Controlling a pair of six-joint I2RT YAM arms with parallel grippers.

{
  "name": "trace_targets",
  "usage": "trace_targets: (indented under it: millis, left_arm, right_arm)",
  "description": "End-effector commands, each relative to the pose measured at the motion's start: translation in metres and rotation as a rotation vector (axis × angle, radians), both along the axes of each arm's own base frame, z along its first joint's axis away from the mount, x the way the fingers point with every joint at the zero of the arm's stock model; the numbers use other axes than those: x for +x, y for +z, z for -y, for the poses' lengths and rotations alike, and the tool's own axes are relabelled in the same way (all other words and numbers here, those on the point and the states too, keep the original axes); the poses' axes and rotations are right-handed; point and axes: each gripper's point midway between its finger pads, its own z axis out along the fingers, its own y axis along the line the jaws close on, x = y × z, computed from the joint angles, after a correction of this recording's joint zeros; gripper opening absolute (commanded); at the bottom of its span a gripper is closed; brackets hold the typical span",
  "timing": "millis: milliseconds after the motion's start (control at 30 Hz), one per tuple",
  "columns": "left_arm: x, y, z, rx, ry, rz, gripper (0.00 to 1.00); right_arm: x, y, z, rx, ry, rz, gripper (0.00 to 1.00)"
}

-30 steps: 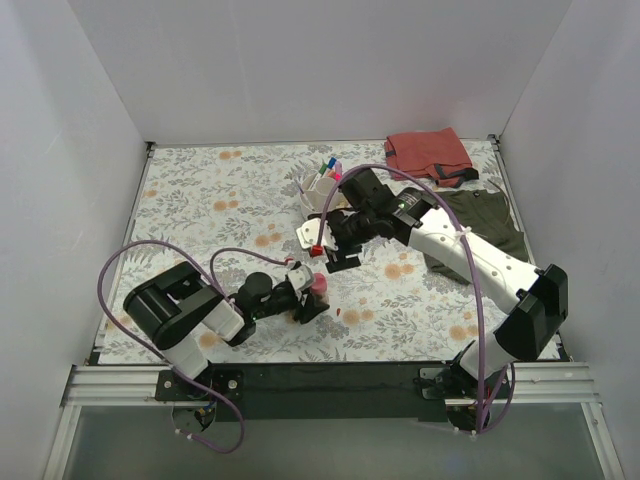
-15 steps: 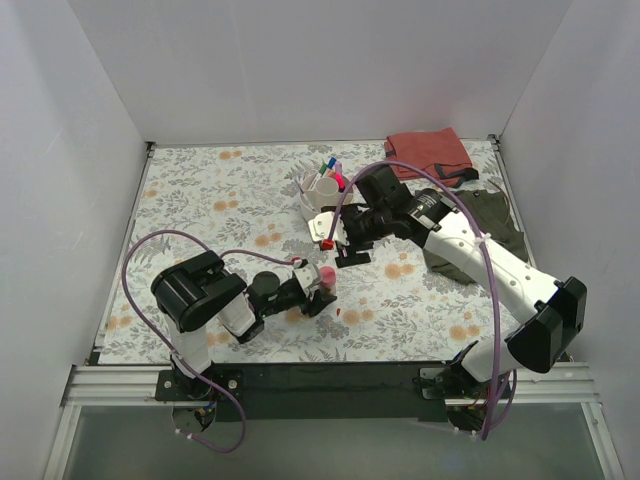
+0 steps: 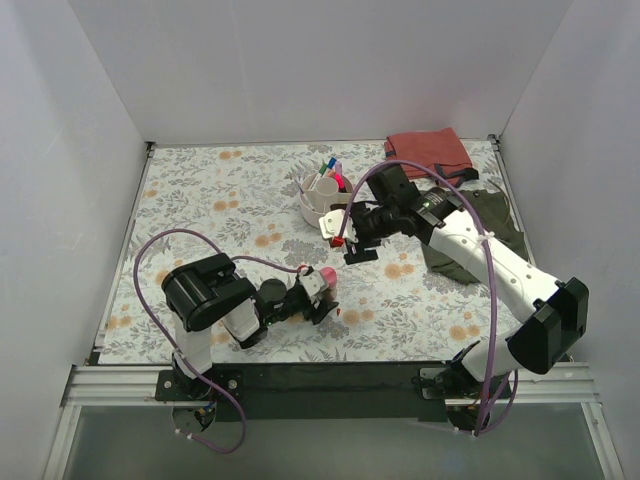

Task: Sort the stationery into containers
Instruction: Move the pen to the center of the board.

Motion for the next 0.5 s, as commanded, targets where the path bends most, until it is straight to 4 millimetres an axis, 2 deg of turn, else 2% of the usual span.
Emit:
trace_targets:
  millis: [0,133,400,467]
  left_arm:
    - [0.003,-0.029,-0.018,0.091,0.072,-0.031,0.63]
    - [0.004,-0.021,-0.015,0.042,0.058,-0.028,0.54]
    - [0.014,-0.027,-0.021,0.024,0.108,-0.105,0.34]
    - [0.011,-0.029,-0.021,0.026,0.094,-0.113,0.31]
  right_arm:
    - [0.004,0.005,0.001,0.042,0.020,0.020,0.79]
    - [0.003,-0.005,0.006,0.040,0.014,-0.013,0.78]
    - [-0.005,-0.010,-0.001,0.054,0.150,0.003,0.80]
    - [-0.007,-0.018,-0.004,0.035,0.182,-0.040,0.80]
